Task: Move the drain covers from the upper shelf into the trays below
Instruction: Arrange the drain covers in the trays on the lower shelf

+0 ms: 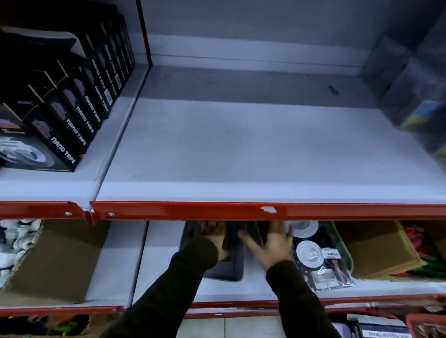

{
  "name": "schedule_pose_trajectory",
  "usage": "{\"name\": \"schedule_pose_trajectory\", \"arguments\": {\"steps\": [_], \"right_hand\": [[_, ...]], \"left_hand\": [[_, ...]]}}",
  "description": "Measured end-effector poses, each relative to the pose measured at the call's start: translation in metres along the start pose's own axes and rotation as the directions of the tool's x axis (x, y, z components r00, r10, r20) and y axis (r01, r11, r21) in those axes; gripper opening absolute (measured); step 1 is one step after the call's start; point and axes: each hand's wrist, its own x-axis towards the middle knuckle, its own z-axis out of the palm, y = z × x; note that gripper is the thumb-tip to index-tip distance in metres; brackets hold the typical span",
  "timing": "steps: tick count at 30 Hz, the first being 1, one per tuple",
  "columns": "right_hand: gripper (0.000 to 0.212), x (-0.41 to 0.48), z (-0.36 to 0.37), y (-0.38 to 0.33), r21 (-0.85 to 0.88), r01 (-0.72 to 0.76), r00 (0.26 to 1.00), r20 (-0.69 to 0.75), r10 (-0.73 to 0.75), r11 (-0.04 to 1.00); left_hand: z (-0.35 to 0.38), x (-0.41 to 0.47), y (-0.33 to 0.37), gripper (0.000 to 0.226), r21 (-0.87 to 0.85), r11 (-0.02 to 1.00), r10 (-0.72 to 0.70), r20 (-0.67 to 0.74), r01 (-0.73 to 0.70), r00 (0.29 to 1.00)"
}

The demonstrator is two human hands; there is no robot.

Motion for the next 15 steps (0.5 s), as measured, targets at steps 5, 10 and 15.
{"name": "schedule_pose_trajectory", "arguments": {"steps": [5, 10, 15], "right_hand": [[0.059, 0.012, -0.069, 0.077, 0.078, -0.325, 0.917, -0.216, 0.334, 0.943], [0.042, 0.031, -0.091, 0.122, 0.098, -0.455, 0.877, 0.223, 0.426, 0.885], [0.040, 0.055, -0.099, 0.125, 0.171, -0.400, 0.889, 0.314, 0.335, 0.901]], "left_hand": [[0.021, -0.004, 0.095, 0.057, -0.689, 0.724, 0.041, -0.008, -0.035, 0.999], [0.060, 0.023, 0.154, 0.067, -0.793, 0.553, -0.106, 0.238, 0.256, 0.965], [0.068, 0.042, 0.165, 0.057, -0.766, 0.573, -0.237, 0.186, 0.292, 0.954]]}}
